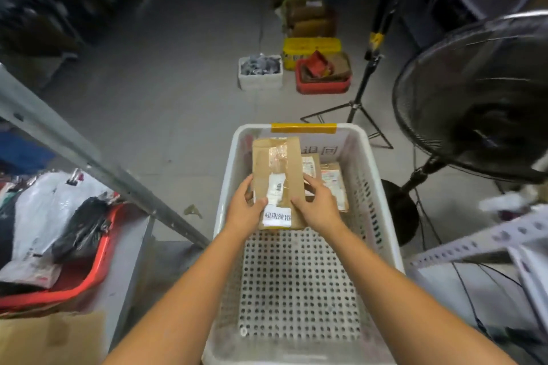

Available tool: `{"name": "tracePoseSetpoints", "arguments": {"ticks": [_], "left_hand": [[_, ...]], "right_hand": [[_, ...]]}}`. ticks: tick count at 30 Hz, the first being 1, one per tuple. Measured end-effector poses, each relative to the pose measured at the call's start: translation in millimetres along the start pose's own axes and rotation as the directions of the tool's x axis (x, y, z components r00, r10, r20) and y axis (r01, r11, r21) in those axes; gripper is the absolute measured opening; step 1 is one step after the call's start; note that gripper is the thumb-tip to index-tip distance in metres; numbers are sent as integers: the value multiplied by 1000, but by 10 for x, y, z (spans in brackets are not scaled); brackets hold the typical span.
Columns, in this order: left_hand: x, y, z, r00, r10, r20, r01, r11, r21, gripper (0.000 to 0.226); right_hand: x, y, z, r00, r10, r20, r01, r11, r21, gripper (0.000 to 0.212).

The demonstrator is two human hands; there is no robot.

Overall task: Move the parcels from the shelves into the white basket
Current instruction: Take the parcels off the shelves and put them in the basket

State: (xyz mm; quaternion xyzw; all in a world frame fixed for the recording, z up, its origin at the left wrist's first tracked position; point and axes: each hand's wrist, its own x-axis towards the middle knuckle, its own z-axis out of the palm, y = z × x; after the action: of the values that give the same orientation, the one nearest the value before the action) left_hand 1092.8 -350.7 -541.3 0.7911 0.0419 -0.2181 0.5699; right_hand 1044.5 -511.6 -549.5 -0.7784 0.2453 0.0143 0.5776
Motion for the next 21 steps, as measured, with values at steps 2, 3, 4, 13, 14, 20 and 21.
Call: {"name": "tracePoseSetpoints", "arguments": {"ticks": [2,3,4,13,14,20,21], "left_hand": [[366,-193,-12,1000,-5,3,5,1000,8,64],[554,-299,-12,1000,-2,8,2,1000,19,65],[749,-414,-6,1000,-3,10,2,999,34,66],[1843,-1143,193,997,-72,-4,71,973,219,68],[1902,-1176,207,997,-75,-9,75,974,213,68],[2043,-1142,213,995,-98,-23,101,971,218,66],[2032,-1107,207,994,-104,-24,106,966,238,63]], "right_hand": [[337,164,180,999,15,35,-16,1000,23,62],[499,249,267,999,13,43,-14,1000,27,62],[663,342,359,999,13,47,-15,1000,26,63],[1587,1057,813,992,95,80,-95,995,-11,66],[1641,1087,826,991,103,80,-103,995,-10,66],[1785,1070,801,985,135,111,-135,991,-5,69],[1768,1039,788,980,146,133,-145,989,-21,69]]}}
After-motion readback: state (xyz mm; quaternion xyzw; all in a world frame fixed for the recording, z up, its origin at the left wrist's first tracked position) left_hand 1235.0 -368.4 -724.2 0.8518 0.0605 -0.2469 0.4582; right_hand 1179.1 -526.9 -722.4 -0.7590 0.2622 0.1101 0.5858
